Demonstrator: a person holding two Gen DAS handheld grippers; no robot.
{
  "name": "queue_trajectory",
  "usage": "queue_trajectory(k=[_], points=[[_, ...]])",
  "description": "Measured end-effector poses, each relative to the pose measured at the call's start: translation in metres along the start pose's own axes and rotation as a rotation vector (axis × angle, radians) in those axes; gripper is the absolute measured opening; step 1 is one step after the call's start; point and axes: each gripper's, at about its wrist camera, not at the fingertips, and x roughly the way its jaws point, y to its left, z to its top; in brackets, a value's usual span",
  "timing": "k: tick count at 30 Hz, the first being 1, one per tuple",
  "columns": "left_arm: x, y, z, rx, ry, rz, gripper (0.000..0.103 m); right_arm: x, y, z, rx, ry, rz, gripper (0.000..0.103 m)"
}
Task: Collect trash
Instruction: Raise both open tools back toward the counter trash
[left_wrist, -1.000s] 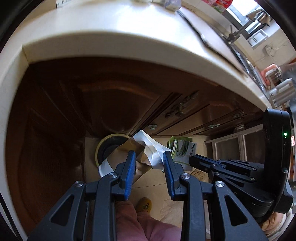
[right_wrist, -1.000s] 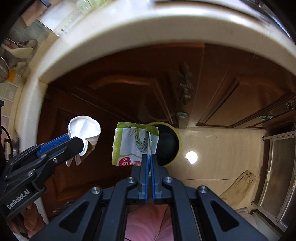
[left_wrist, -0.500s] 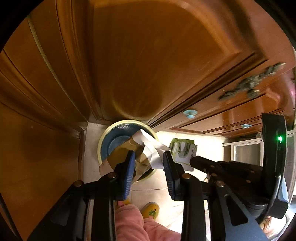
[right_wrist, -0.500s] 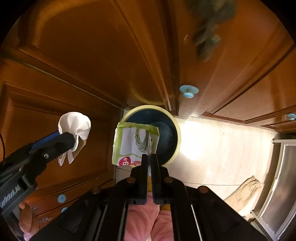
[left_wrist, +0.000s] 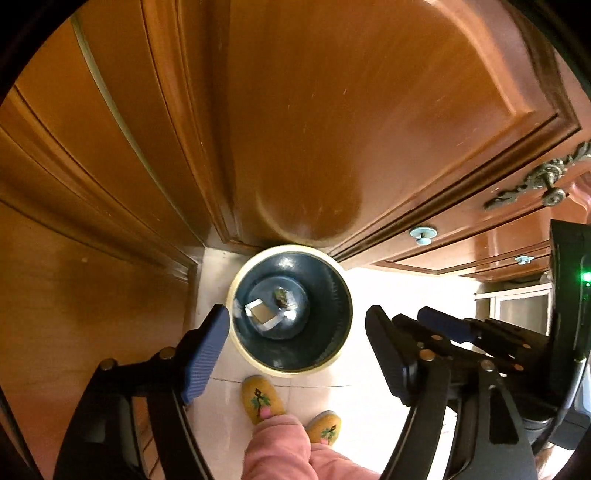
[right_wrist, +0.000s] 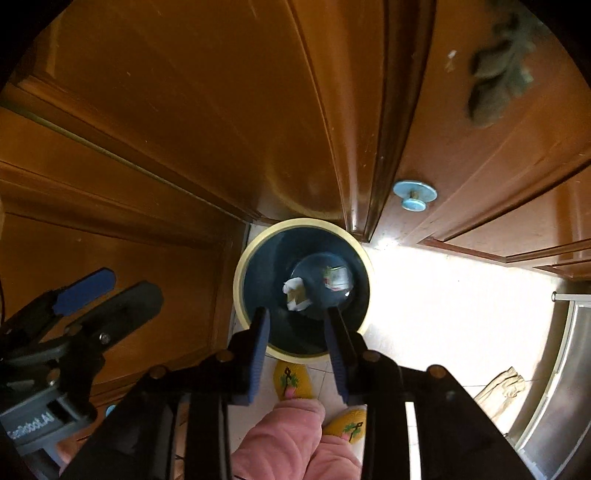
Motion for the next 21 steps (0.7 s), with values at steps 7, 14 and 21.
queue_trajectory(k=[7,14,21], points=[[-0.054,-0.011,0.002,0.027,-0.034,0.039,0.076,-0.049,0.000,-0.008,0.033,-0.033,-0.022,0.031],[-0.126,-0.024,0.003,0.051,-0.061,0.054,0.084,-0.127,0.006,-0.020,0.046,-0.060,-0.033,0.032],[-0.215,-0.041,0.006,0.067,-0.114,0.047,0.094,-0.217,0.009,-0.039,0.066,-0.121,-0.031,0.040]])
